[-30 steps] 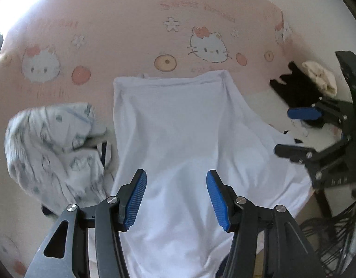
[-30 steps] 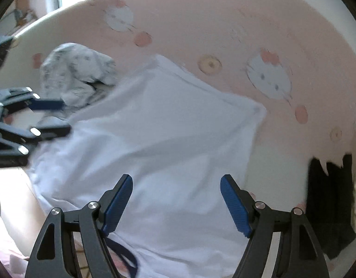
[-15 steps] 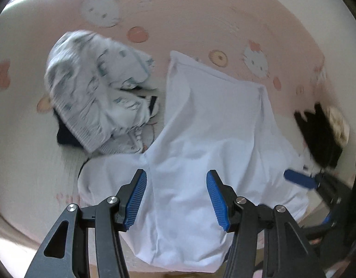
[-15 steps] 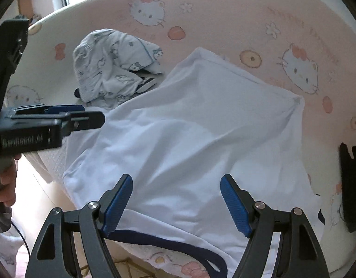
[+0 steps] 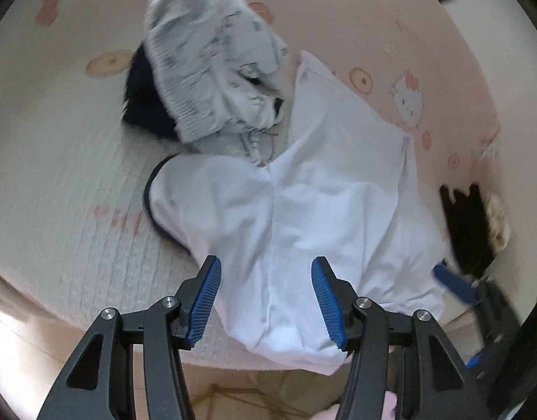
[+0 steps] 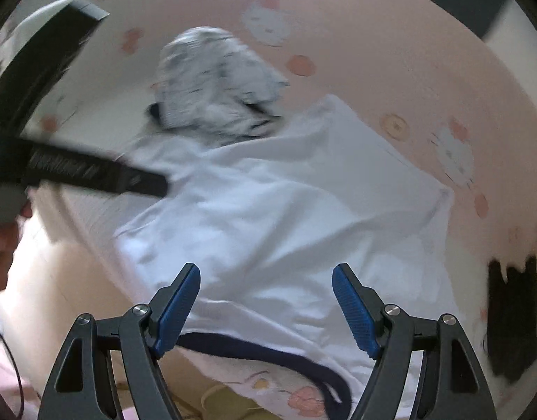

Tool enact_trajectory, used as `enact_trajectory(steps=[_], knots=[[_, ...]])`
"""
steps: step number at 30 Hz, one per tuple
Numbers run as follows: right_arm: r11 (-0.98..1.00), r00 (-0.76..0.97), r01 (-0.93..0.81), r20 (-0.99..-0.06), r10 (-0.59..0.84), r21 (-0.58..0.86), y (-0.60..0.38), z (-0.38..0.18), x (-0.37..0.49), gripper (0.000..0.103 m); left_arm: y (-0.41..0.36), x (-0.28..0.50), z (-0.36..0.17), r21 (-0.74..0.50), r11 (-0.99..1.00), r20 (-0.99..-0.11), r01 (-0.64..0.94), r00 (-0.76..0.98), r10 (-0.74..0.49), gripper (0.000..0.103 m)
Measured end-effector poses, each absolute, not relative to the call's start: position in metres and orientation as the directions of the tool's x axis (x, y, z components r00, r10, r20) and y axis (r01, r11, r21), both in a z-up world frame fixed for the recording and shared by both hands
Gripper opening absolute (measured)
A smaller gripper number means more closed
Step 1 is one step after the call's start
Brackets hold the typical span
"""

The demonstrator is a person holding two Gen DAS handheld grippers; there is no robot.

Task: Fold clothes
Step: 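Move the left gripper down to grasp the shirt's navy-trimmed sleeve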

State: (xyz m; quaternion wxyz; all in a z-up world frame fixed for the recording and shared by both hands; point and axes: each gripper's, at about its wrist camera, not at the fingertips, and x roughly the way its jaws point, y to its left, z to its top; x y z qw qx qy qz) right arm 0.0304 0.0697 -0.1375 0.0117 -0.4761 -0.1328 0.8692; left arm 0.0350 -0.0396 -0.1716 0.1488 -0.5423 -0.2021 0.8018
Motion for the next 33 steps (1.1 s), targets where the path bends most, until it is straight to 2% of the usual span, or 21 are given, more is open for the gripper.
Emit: enact_trajectory(steps=[7, 11, 15, 19, 20, 23, 29, 31, 33], knots=[[-0.933, -0.527, 0.199, -0.835, 0.155, -0.299, 0.037, -0.155, 0.032, 0.077, -0.062, 0.050, -0.183, -0.579, -0.813, -0.767, 0.058, -0.376, 0.519, 0.050], [-0.925, -0.543, 0.226, -0.828, 0.141, -0.305, 0.025, -0.156, 0.035, 0.077, -0.066, 0.048, -0.207, -0.648, -0.755, -0.735, 0.098, -0.341, 0.586, 0.050], [-0.915, -0.539, 0.238, -0.828, 0.155, -0.326, 0.017, -0.165, 0.037, 0.077, -0.087, 0.052, -0.223, -0.776, -0.615, -0.615, 0.143, -0.387, 0.687, 0.050], [-0.897, -0.538, 0.261, -0.825, 0.172, -0.358, 0.009, -0.175, 0.038, 0.077, -0.099, 0.057, -0.255, -0.902, -0.352, -0.427, 0.251, -0.389, 0.816, 0.050], [-0.894, -0.538, 0.269, -0.826, 0.169, -0.358, 0.006, -0.176, 0.038, 0.077, -0.100, 0.059, -0.257, -0.908, -0.332, -0.412, 0.256, -0.397, 0.820, 0.050], [-0.880, -0.548, 0.295, -0.820, 0.164, -0.373, -0.004, -0.180, 0.038, 0.077, -0.100, 0.064, -0.259, -0.916, -0.311, -0.394, 0.252, -0.426, 0.815, 0.050], [-0.827, -0.584, 0.328, -0.786, 0.203, -0.456, -0.021, -0.191, 0.036, 0.077, -0.095, 0.063, -0.251, -0.897, -0.381, -0.442, 0.224, -0.424, 0.790, 0.050], [-0.830, -0.583, 0.325, -0.787, 0.202, -0.454, -0.022, -0.194, 0.034, 0.077, -0.093, 0.065, -0.249, -0.887, -0.405, -0.462, 0.223, -0.431, 0.775, 0.044], [-0.827, -0.590, 0.321, -0.780, 0.208, -0.463, -0.023, -0.196, 0.031, 0.074, -0.092, 0.066, -0.249, -0.873, -0.434, -0.487, 0.223, -0.432, 0.759, 0.021]])
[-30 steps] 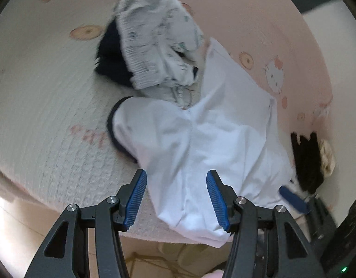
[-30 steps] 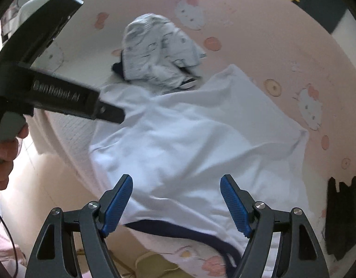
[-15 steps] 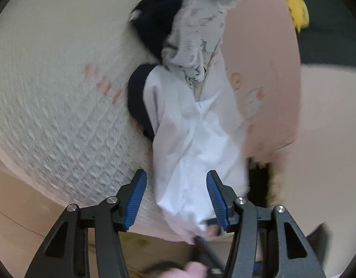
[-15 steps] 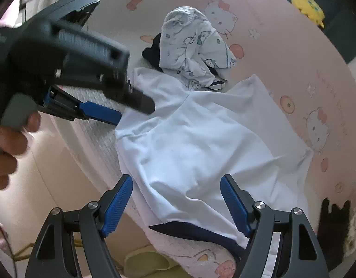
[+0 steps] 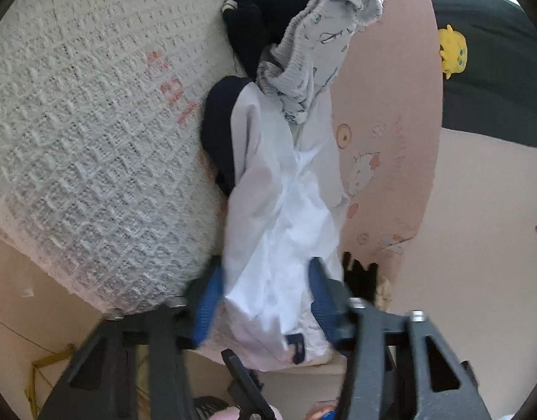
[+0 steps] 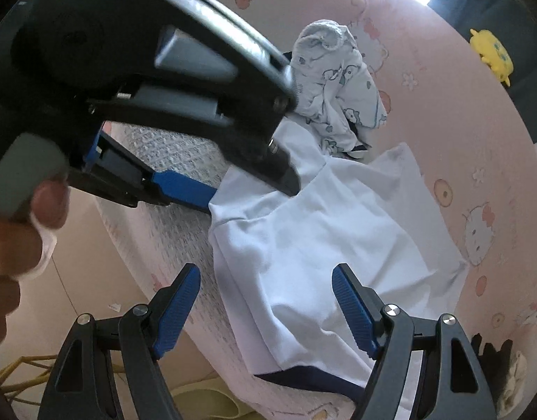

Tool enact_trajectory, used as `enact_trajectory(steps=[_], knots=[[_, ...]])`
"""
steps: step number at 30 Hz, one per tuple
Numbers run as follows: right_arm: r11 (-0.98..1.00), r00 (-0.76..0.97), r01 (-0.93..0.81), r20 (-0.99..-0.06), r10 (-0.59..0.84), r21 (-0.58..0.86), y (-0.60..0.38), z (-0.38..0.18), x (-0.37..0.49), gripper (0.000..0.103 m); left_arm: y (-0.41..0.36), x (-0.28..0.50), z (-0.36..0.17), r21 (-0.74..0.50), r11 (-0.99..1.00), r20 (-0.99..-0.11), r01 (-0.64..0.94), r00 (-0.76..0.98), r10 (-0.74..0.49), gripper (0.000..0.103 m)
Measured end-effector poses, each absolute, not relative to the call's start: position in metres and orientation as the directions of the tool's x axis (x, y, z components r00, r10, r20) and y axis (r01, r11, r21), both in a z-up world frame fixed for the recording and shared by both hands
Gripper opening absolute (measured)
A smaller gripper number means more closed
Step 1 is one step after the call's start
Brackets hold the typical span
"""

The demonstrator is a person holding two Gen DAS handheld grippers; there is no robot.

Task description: Fold clothes

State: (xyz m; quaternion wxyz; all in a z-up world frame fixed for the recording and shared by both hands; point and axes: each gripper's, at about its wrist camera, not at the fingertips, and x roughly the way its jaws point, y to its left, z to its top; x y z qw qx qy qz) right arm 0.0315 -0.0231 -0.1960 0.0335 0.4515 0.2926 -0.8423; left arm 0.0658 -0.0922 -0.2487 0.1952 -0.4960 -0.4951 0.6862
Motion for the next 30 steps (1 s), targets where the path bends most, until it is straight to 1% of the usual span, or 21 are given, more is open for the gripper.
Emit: enact_trajectory(steps=[1, 3, 5, 7, 8, 10, 11, 12, 13, 15, 20, 22, 23, 24, 25, 26, 27, 30], knots=[[-0.819, -0.600, 0.313, -0.769, 0.222, -0.481, -0.024, -0.197, 0.031, 0.072, -0.091, 0.066, -0.249, -0.863, -0.452, -0.504, 0.225, -0.427, 0.751, 0.019], [-0.810, -0.609, 0.319, -0.762, 0.223, -0.492, -0.026, -0.199, 0.028, 0.064, -0.091, 0.065, -0.246, -0.860, -0.466, -0.509, 0.209, -0.424, 0.749, 0.019], [-0.815, -0.602, 0.333, -0.772, 0.204, -0.475, -0.028, -0.201, 0.025, 0.063, -0.089, 0.064, -0.243, -0.856, -0.480, -0.515, 0.194, -0.417, 0.749, 0.019], [-0.823, -0.593, 0.346, -0.785, 0.181, -0.451, -0.030, -0.203, 0.022, 0.062, -0.088, 0.062, -0.240, -0.865, -0.469, -0.497, 0.176, -0.417, 0.761, 0.018], [-0.829, -0.590, 0.351, -0.790, 0.167, -0.437, -0.030, -0.203, 0.021, 0.060, -0.088, 0.061, -0.238, -0.869, -0.465, -0.490, 0.169, -0.417, 0.766, 0.017], [-0.841, -0.585, 0.358, -0.800, 0.137, -0.406, -0.029, -0.202, 0.019, 0.050, -0.086, 0.059, -0.236, -0.872, -0.465, -0.484, 0.155, -0.414, 0.771, 0.016], [-0.843, -0.583, 0.362, -0.802, 0.127, -0.397, -0.029, -0.201, 0.018, 0.037, -0.087, 0.061, -0.235, -0.874, -0.463, -0.481, 0.151, -0.413, 0.773, 0.016], [-0.845, -0.580, 0.363, -0.805, 0.124, -0.392, -0.028, -0.202, 0.016, 0.028, -0.088, 0.063, -0.234, -0.876, -0.458, -0.476, 0.148, -0.412, 0.777, 0.016], [-0.849, -0.575, 0.362, -0.809, 0.122, -0.385, -0.026, -0.202, 0.014, 0.026, -0.088, 0.065, -0.234, -0.879, -0.454, -0.471, 0.145, -0.411, 0.780, 0.016], [-0.872, -0.553, 0.357, -0.828, 0.090, -0.333, -0.021, -0.199, 0.010, 0.012, -0.090, 0.066, -0.233, -0.873, -0.464, -0.481, 0.148, -0.417, 0.772, 0.016], [-0.950, -0.506, 0.265, -0.863, 0.010, -0.166, 0.009, -0.182, -0.002, 0.009, -0.090, 0.060, -0.237, -0.858, -0.475, -0.511, 0.193, -0.404, 0.759, 0.016], [-0.970, -0.489, 0.219, -0.872, -0.018, -0.103, 0.025, -0.177, -0.005, 0.009, -0.087, 0.055, -0.238, -0.849, -0.488, -0.528, 0.205, -0.395, 0.752, 0.021], [-0.978, -0.485, 0.194, -0.874, -0.025, -0.080, 0.033, -0.175, -0.006, 0.009, -0.086, 0.053, -0.238, -0.841, -0.497, -0.540, 0.212, -0.386, 0.748, 0.036], [-0.984, -0.484, 0.170, -0.874, -0.032, -0.059, 0.040, -0.174, -0.007, 0.009, -0.086, 0.051, -0.237, -0.847, -0.488, -0.531, 0.211, -0.382, 0.756, 0.044], [-0.988, -0.481, 0.149, -0.876, -0.042, -0.034, 0.047, -0.173, -0.008, 0.009, -0.084, 0.049, -0.236, -0.857, -0.472, -0.515, 0.208, -0.384, 0.766, 0.049], [-0.992, -0.477, 0.125, -0.877, -0.052, -0.010, 0.053, -0.172, -0.010, 0.009, -0.083, 0.048, -0.234, -0.858, -0.468, -0.513, 0.211, -0.389, 0.765, 0.057], [-0.995, -0.474, 0.102, -0.879, -0.062, 0.015, 0.058, -0.171, -0.008, 0.009, -0.083, 0.047, -0.232, -0.857, -0.469, -0.515, 0.214, -0.395, 0.761, 0.059], [-0.997, -0.464, 0.044, -0.882, -0.081, 0.069, 0.070, -0.171, -0.002, 0.009, -0.077, 0.039, -0.228, -0.842, -0.499, -0.538, 0.206, -0.398, 0.743, 0.059]])
